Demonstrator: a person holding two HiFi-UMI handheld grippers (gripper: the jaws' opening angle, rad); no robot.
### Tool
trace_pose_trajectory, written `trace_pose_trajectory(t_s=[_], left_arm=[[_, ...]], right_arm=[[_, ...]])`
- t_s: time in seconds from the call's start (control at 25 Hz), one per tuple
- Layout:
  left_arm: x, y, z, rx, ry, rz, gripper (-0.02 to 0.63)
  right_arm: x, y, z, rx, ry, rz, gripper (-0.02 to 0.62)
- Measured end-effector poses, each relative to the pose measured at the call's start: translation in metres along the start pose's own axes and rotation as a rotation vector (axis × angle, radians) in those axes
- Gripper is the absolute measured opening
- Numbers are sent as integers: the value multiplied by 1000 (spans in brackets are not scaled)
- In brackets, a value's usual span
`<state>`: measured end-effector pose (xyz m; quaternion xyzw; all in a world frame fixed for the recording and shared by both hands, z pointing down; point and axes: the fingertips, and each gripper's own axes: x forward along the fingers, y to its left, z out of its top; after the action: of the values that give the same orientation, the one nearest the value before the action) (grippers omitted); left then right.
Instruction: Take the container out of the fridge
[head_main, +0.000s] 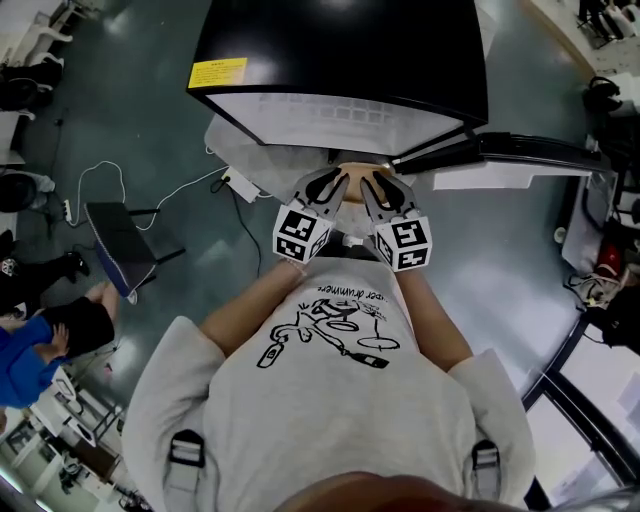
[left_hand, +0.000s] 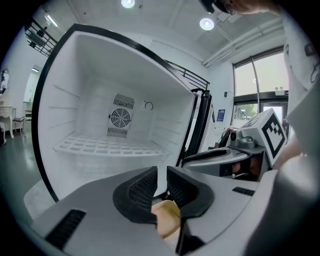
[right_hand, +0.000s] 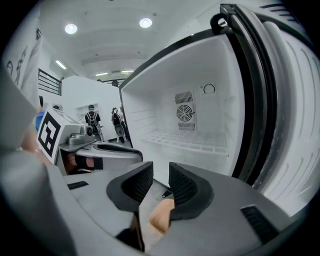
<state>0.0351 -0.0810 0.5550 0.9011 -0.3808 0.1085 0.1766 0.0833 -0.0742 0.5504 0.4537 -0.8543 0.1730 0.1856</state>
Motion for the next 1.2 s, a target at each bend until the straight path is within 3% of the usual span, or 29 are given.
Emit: trace_pose_trajectory(t_s=[0.32,0.96,1.2], left_arm=[[-25,-19,61,94,-99,-37,29],[-71,-48,140,117,-204,-113,15],[-86,-60,176,129,-298,-125,15]], right_arm=[[-24,15,52,13,-74,41,84],[-77,46,129,-67,-168,123,51],[-95,57,153,-71,-193,154,44]])
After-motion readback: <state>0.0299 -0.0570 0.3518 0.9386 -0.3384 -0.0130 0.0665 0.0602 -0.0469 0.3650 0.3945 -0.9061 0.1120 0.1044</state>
